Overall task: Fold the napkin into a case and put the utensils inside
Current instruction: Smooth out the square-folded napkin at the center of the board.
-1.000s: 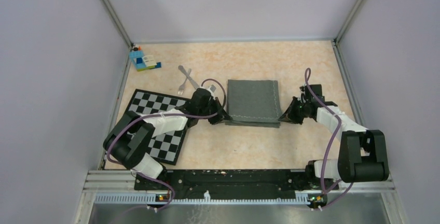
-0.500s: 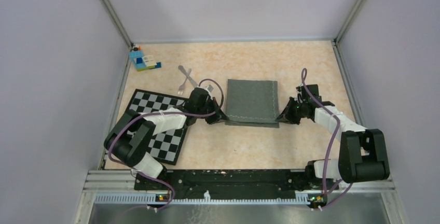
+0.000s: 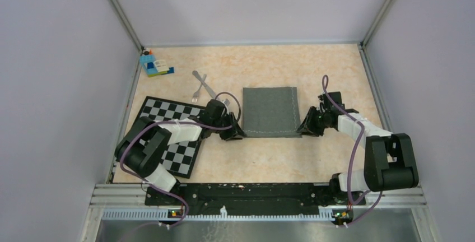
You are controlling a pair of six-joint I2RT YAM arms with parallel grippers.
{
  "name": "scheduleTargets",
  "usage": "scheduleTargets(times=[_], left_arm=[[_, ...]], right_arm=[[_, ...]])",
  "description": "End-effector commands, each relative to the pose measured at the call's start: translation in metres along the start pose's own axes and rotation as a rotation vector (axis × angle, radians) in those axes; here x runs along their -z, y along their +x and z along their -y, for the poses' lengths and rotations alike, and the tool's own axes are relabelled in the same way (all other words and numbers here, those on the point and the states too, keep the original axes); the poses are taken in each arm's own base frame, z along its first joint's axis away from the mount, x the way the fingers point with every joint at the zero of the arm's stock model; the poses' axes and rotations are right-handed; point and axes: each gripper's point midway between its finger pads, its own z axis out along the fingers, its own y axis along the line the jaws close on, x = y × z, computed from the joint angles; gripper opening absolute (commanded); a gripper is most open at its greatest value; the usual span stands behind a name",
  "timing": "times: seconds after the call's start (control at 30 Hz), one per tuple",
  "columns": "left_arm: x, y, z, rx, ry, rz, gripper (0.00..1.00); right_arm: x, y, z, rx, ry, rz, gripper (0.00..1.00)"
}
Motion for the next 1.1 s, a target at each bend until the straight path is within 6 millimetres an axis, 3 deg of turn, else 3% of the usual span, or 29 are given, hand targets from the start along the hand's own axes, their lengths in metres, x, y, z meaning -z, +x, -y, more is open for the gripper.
scheduleTargets(times=[0.0, 0.1, 0.2, 0.3, 0.37, 0.43, 0.53, 0.6, 0.63, 0.7, 0.8, 0.87, 0.97, 1.07], left_arm=[[0.018, -0.003, 0.003, -0.059, -0.02, 0.02, 0.38], [0.032, -0.002, 0.01, -0.104, -0.027, 0.012, 0.49], [0.039, -0.005, 0.035, -0.136, 0.049, -0.003, 0.52], [0.033, -0.019, 0.06, -0.156, 0.145, 0.022, 0.43], [0.021, -0.024, 0.07, -0.154, 0.191, 0.008, 0.35], [0.005, -0.03, 0.066, -0.142, 0.175, 0.002, 0.28], [-0.009, -0.034, 0.047, -0.118, 0.126, 0.023, 0.23], [-0.016, -0.03, 0.036, -0.11, 0.104, 0.011, 0.21], [-0.019, -0.026, 0.03, -0.103, 0.097, 0.0, 0.21], [-0.022, -0.02, 0.021, -0.096, 0.086, -0.019, 0.19], [-0.024, -0.014, 0.012, -0.08, 0.073, -0.032, 0.18], [-0.025, -0.01, 0.005, -0.07, 0.058, -0.033, 0.18], [-0.027, -0.005, -0.006, -0.047, 0.031, -0.04, 0.16], [-0.028, -0.001, -0.012, -0.021, 0.026, -0.048, 0.14]], right_arm=[[0.017, -0.009, 0.0, 0.069, 0.047, 0.055, 0.33], [0.034, -0.021, -0.014, 0.121, 0.022, 0.106, 0.4], [0.043, -0.03, -0.035, 0.18, -0.062, 0.143, 0.47], [0.032, -0.032, -0.058, 0.2, -0.199, 0.103, 0.48], [0.014, -0.026, -0.059, 0.173, -0.244, 0.039, 0.45], [-0.001, -0.016, -0.055, 0.144, -0.27, -0.009, 0.42], [-0.017, -0.006, -0.029, 0.113, -0.192, -0.011, 0.39], [-0.017, -0.01, -0.021, 0.159, -0.126, 0.024, 0.4], [-0.012, -0.016, -0.027, 0.195, -0.123, 0.048, 0.43], [0.001, -0.03, -0.058, 0.282, -0.182, 0.108, 0.52], [0.012, -0.038, -0.12, 0.36, -0.364, 0.131, 0.66], [0.004, -0.032, -0.158, 0.35, -0.511, 0.074, 0.81], [-0.015, -0.022, -0.213, 0.32, -0.678, -0.024, 0.83], [-0.036, -0.012, -0.246, 0.28, -0.759, -0.078, 0.83]])
